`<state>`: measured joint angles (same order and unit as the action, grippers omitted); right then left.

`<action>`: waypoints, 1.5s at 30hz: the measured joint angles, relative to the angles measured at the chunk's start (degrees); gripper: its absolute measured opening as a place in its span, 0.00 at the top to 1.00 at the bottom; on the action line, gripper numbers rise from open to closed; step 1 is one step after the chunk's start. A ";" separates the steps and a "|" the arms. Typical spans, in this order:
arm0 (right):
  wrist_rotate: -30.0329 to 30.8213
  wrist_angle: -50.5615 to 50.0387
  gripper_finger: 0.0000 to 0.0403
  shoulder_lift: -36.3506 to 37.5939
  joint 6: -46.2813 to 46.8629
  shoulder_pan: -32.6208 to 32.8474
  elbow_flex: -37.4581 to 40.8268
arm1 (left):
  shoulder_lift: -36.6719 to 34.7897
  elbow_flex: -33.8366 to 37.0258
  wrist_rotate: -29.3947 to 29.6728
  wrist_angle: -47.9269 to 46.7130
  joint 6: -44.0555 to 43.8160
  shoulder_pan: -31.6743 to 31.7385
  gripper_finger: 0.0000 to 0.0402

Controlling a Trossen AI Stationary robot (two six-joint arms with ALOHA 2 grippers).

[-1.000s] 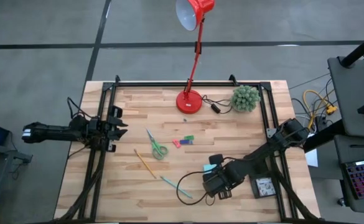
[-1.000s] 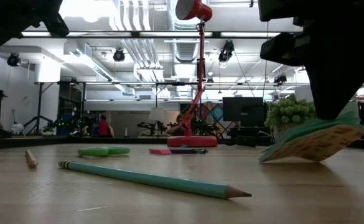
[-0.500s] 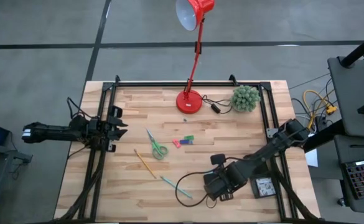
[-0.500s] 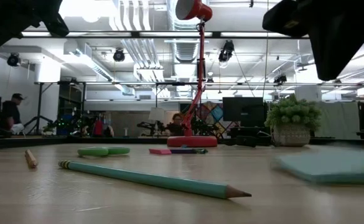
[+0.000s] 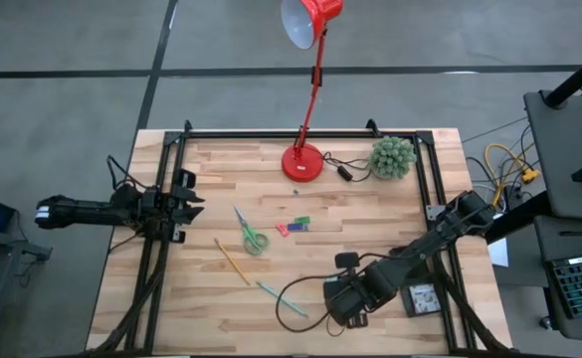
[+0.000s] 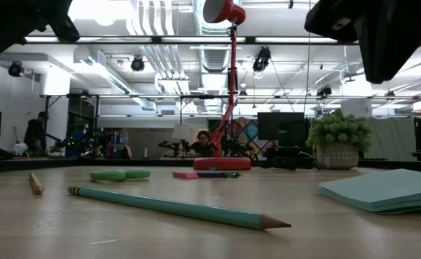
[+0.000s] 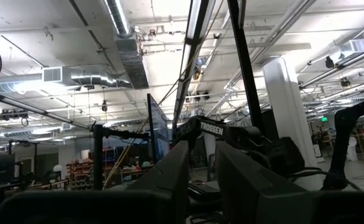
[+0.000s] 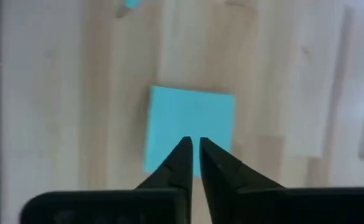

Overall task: Pick and place office supplies into organizer
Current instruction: Put the blue sticky note into the black desk organizer

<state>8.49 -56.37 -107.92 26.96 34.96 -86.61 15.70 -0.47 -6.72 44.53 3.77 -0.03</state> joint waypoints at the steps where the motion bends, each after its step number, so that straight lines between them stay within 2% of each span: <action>1: -0.23 0.58 0.91 0.00 -0.37 0.42 0.00 | 0.02 0.00 0.02 0.00 0.00 0.01 0.84; 7: -0.92 1.72 0.71 -0.87 -0.01 3.72 0.04 | 0.00 0.00 0.00 0.00 -0.01 0.01 0.84; 12: 0.65 1.11 0.52 -4.76 -0.02 6.79 0.12 | 0.03 0.00 0.02 -0.01 -0.02 0.01 0.84; 17: 3.41 0.57 0.41 -8.61 -0.10 7.82 0.20 | 0.02 0.01 0.02 0.04 -0.01 0.00 0.84; 21: 5.63 -0.87 0.39 -10.39 0.02 7.84 0.26 | 0.08 0.01 0.02 0.04 -0.02 0.00 0.84; 35: 5.85 -2.07 0.39 -12.62 -0.56 7.68 1.05 | 0.07 0.01 0.08 0.00 0.04 0.00 0.84; 45: 5.72 -0.87 0.47 -12.77 -4.64 7.17 1.45 | 0.00 0.00 0.10 -0.02 0.04 0.00 0.84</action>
<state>14.21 -57.23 -120.69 22.32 42.13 -85.16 15.70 -0.47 -6.62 44.51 3.81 -0.03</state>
